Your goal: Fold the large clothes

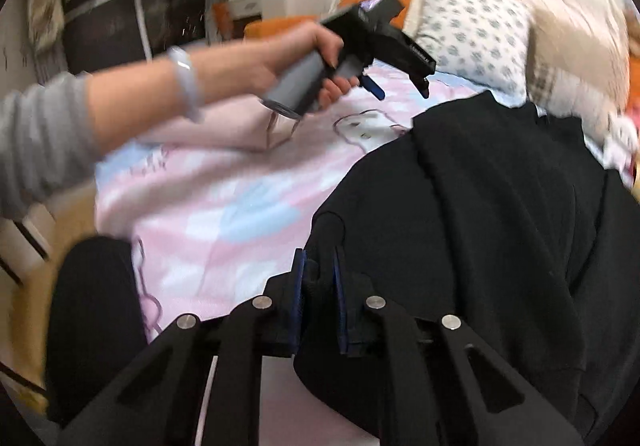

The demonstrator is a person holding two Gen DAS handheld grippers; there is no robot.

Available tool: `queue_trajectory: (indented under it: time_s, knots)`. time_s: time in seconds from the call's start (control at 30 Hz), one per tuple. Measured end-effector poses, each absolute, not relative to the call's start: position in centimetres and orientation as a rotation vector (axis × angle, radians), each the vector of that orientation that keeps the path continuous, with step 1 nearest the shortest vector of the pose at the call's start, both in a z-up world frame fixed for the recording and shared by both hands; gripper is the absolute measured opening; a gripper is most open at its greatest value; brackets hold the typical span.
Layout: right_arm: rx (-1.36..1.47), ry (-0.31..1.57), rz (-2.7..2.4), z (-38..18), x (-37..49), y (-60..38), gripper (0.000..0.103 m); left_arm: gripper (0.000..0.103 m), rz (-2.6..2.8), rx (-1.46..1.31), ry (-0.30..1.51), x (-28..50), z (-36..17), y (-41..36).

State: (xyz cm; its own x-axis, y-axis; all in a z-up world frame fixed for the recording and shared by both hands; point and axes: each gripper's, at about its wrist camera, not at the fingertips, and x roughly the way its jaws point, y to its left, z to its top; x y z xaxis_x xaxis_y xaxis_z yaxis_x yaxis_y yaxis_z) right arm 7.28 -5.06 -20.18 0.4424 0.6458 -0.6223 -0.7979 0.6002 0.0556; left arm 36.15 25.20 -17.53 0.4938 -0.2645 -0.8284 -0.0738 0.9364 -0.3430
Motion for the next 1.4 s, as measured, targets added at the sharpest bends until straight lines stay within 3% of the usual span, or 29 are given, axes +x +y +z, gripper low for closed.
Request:
queue_trajectory:
  time_s: [0.17,0.2,0.27,0.33,0.47,0.63,0.83,1.27,1.4]
  knots:
    - [-0.134,0.653,0.914,-18.4,9.1,-8.2,0.013,0.072,-0.178,-0.400,1.087,40.7,-18.9,24.1]
    - [-0.124,0.656,0.916,-18.2,9.2,-8.5,0.013,0.067,-0.175,-0.402,1.123,41.7,-19.6,23.7]
    - [-0.088,0.670,0.922,-18.1,9.6,-9.3,0.013,0.045,-0.183,-0.411,1.176,42.6,-20.6,23.0]
    - [-0.061,0.682,0.936,-18.3,9.7,-9.7,0.011,0.041,-0.152,-0.394,1.194,43.0,-20.9,22.3]
    - [0.010,0.703,0.953,-18.9,9.9,-10.6,0.010,0.021,-0.073,-0.396,1.237,43.4,-19.9,21.6]
    - [0.168,0.703,0.940,-18.7,9.7,-13.6,0.010,0.018,0.036,-0.415,1.200,44.3,-14.8,19.2]
    - [0.347,0.707,0.878,-19.0,9.3,-19.6,0.010,0.018,-0.039,-0.336,1.131,46.8,-10.4,10.6]
    - [0.577,0.907,0.776,-25.3,10.7,-24.8,0.010,0.013,-0.072,-0.175,1.209,50.8,-17.4,-1.6]
    - [0.589,0.928,0.796,-25.9,11.0,-23.9,0.010,0.018,-0.069,-0.117,1.198,50.7,-17.8,-2.1]
